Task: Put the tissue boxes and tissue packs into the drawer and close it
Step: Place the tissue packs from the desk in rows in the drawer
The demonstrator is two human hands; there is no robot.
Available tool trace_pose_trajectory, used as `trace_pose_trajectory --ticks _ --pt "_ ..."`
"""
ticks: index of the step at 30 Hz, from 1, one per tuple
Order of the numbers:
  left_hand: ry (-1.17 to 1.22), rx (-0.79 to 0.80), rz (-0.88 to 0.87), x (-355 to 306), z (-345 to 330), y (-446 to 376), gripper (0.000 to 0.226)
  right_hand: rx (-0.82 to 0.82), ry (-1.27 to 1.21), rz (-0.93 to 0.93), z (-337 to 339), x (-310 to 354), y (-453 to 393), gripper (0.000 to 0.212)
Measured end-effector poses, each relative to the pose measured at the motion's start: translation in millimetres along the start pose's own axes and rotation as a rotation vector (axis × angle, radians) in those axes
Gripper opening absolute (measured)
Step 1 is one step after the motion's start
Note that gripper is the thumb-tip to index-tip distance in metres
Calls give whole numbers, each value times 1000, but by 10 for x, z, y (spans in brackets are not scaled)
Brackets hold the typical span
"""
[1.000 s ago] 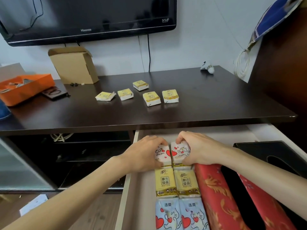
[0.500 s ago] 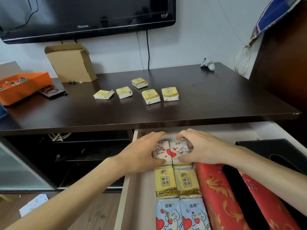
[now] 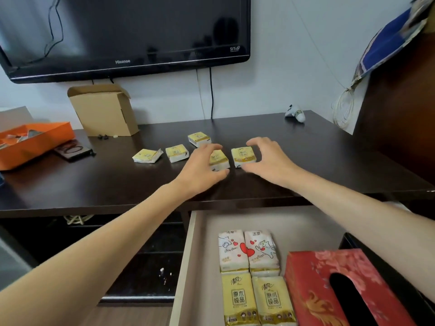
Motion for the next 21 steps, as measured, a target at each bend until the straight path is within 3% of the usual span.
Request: trace_pose_trajectory --ticks 5,9,14,21 --pt "78 2 141 398 -192 -164 89 67 -96 -93 -216 -200 -331 95" --pt "226 3 199 523 -210 -198 91 151 -100 -104 -223 -250 -457 106" --pt "259 -5 224 503 -206 -199 87 195 -198 -26 -260 -317 -503 86" --pt "229 -58 167 258 -82 -60 77 65 -237 16 -152 -244 -267 77"
Point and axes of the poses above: each hand's wrist, its own y-axis away from the middle knuckle, its own z-axis out of the back of the hand, x = y × z, the point moved 2 cm from there along -y, towards the middle knuckle, and after that the axes turned 13 degrees about -z, right-handed, at the moved point
